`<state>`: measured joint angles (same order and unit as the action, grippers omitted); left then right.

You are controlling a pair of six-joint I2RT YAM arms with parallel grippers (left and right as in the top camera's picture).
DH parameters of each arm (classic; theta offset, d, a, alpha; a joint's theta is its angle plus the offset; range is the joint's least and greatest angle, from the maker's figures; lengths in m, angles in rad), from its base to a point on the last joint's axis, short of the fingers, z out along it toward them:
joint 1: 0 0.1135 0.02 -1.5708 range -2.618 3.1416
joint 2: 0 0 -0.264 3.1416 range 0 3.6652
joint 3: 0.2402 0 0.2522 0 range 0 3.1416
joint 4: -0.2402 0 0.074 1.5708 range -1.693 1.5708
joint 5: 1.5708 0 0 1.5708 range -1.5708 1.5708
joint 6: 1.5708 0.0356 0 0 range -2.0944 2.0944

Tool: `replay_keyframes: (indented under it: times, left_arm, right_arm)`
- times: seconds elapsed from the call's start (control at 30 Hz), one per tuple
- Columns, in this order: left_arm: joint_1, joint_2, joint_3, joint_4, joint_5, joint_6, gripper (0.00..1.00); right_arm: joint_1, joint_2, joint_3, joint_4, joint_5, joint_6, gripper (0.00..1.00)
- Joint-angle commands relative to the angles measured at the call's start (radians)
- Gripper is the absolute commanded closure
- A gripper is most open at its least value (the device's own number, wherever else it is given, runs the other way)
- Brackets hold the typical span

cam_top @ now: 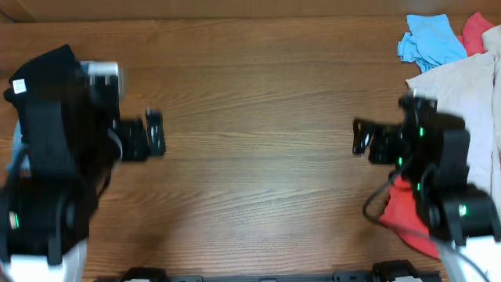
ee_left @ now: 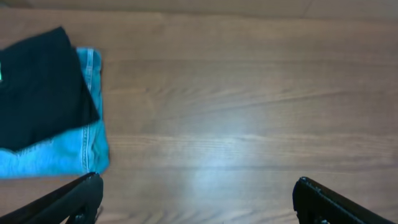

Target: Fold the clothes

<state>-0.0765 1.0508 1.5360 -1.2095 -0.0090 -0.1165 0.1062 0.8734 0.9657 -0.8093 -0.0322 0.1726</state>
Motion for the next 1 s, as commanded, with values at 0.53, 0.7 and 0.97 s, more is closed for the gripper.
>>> replay_keyframes:
  times: [0.53, 0.7, 0.97]
  left_arm:
    - [0.004, -0.418, -0.402, -0.084, -0.286, -0.09, 0.0]
    - [0.004, -0.418, -0.402, -0.097, -0.286, -0.09, 0.0]
    - [0.004, -0.418, -0.402, -0.096, -0.286, -0.09, 0.0]
  right_arm:
    - [0.005, -0.041, -0.085, -0.128, 0.016, 0.011, 0.0]
    - [0.005, 0.002, -0.085, -0.128, 0.016, 0.011, 0.0]
    - [0.005, 0.035, -0.086, -0.169, 0.017, 0.01, 0.0]
